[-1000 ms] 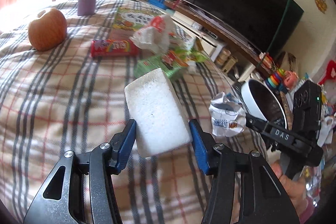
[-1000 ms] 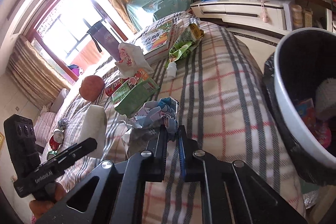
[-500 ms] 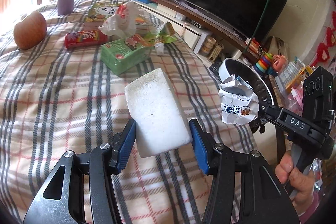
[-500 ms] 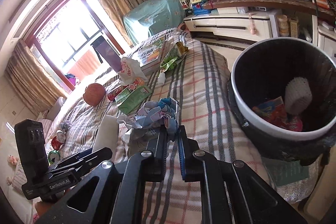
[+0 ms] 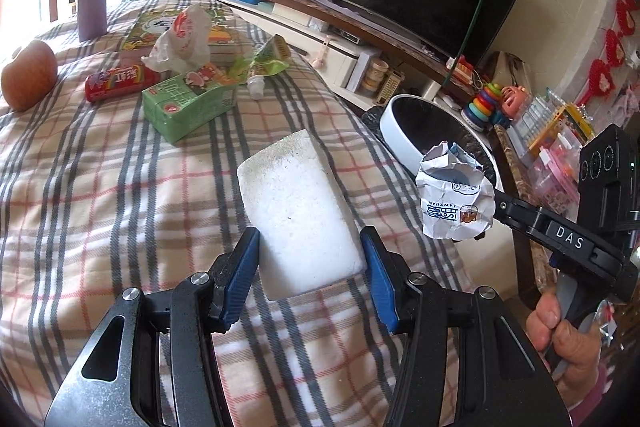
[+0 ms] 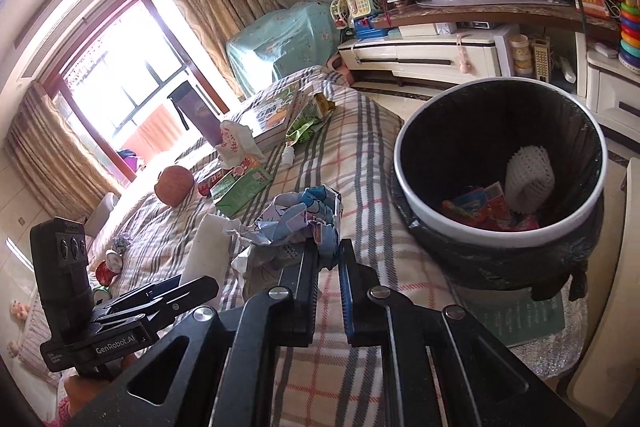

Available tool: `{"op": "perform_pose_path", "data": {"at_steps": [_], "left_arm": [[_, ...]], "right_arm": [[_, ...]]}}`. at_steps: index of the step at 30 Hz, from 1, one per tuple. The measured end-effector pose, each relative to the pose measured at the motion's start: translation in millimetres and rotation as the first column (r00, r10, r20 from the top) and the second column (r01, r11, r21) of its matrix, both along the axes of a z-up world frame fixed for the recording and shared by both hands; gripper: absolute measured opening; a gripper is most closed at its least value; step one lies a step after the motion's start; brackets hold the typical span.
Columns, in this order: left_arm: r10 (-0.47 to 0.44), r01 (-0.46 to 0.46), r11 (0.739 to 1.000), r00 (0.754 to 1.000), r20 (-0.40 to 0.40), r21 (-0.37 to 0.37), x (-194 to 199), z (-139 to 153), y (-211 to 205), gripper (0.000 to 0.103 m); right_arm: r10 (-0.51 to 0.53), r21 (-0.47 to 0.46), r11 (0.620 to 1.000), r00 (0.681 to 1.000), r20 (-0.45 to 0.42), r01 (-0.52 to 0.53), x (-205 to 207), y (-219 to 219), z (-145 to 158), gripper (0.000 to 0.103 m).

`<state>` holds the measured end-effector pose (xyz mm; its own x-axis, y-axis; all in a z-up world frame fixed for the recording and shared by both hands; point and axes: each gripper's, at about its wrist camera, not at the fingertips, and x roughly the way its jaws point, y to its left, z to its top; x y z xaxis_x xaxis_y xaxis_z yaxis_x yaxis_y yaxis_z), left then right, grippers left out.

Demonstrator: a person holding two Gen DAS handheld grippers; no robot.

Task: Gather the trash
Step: 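Carry the sponge and foil wrapper over the bin and open both tools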

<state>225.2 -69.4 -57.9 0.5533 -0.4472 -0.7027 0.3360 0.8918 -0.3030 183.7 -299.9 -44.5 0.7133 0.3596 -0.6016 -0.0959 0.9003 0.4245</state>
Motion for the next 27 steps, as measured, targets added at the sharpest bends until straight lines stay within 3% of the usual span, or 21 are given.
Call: {"op": "perform_pose_path", "data": {"at_steps": [27], "left_arm": [[-0.176, 0.175, 0.983, 0.984, 0.022, 0.048, 0, 16, -86, 0.051]], "right_arm": [[-0.147, 0.013, 0.989, 0.989, 0.023, 0.147, -27, -78, 3, 0.010]]}}
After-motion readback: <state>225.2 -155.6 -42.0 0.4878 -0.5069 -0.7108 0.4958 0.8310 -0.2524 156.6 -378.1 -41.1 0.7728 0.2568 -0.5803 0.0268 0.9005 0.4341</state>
